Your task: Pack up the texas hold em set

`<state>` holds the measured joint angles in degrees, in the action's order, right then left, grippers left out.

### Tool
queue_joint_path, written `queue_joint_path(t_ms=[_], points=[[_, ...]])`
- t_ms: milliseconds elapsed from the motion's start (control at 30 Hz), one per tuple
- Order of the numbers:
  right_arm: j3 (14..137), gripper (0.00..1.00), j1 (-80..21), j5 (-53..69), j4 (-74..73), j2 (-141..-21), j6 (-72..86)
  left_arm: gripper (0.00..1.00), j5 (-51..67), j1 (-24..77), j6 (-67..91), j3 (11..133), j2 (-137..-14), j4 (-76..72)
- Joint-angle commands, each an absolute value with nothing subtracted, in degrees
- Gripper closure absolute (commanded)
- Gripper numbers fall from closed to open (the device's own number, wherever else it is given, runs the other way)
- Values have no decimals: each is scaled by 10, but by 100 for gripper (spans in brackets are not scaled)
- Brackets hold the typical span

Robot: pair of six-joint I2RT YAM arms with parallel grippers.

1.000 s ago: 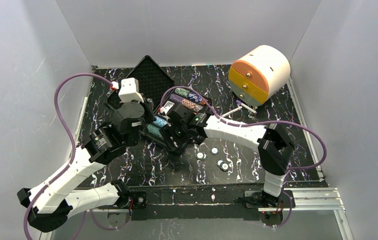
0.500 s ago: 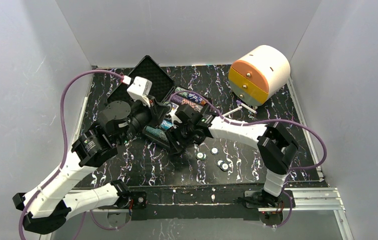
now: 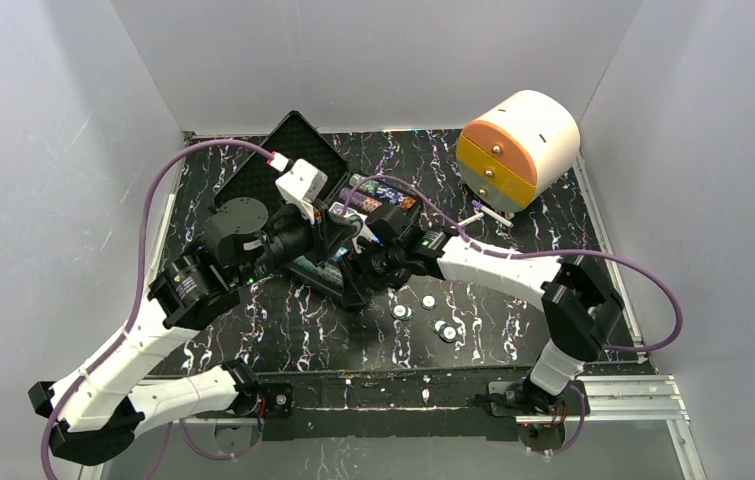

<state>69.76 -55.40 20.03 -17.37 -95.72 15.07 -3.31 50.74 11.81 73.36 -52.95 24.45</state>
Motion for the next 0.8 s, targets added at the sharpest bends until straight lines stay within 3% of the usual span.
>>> queue_joint_path(t_ms=[0,433,767], points=[[668,25,-534,225,-134,-908,158,100,53,506,100,758,-533,247],[516,27,-330,430,18,-750,271,100,326,506,116,739,-582,221],[475,26,-265,462,80,-717,342,100,446,500,125,726,-621,167]])
